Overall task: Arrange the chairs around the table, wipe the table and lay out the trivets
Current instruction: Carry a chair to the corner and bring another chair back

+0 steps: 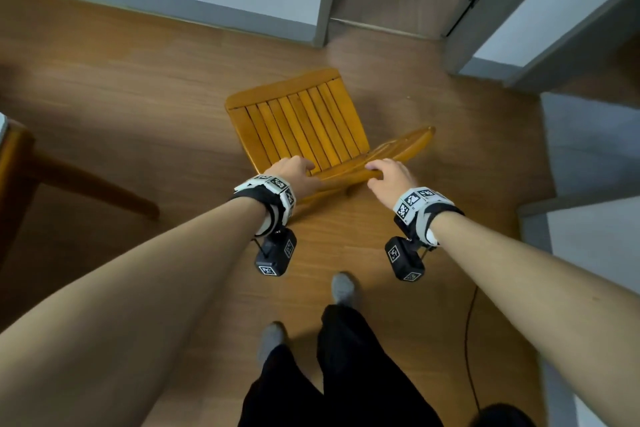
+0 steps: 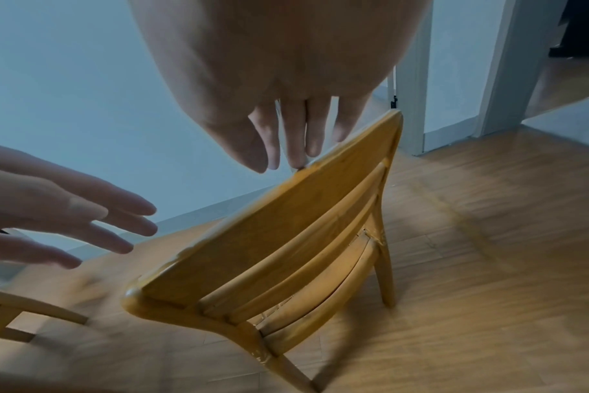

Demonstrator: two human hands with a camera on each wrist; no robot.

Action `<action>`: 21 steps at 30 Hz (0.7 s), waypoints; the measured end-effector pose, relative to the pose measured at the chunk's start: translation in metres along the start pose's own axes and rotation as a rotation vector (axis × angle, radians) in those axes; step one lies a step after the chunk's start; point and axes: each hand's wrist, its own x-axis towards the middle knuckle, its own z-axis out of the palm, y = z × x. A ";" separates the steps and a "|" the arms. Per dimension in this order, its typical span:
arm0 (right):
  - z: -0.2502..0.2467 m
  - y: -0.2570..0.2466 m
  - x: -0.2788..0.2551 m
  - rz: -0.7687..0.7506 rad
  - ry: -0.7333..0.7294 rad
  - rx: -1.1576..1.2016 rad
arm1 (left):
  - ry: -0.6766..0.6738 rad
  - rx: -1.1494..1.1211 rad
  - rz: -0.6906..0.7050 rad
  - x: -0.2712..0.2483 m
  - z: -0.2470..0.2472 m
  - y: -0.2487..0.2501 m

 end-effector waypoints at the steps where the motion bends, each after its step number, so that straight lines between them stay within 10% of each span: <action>1: -0.005 0.009 0.001 -0.001 0.001 -0.003 | 0.002 -0.003 -0.001 0.001 0.002 0.008; 21: -0.042 0.133 0.162 -0.542 -0.046 -0.252 | 0.058 0.291 -0.253 0.098 0.069 0.100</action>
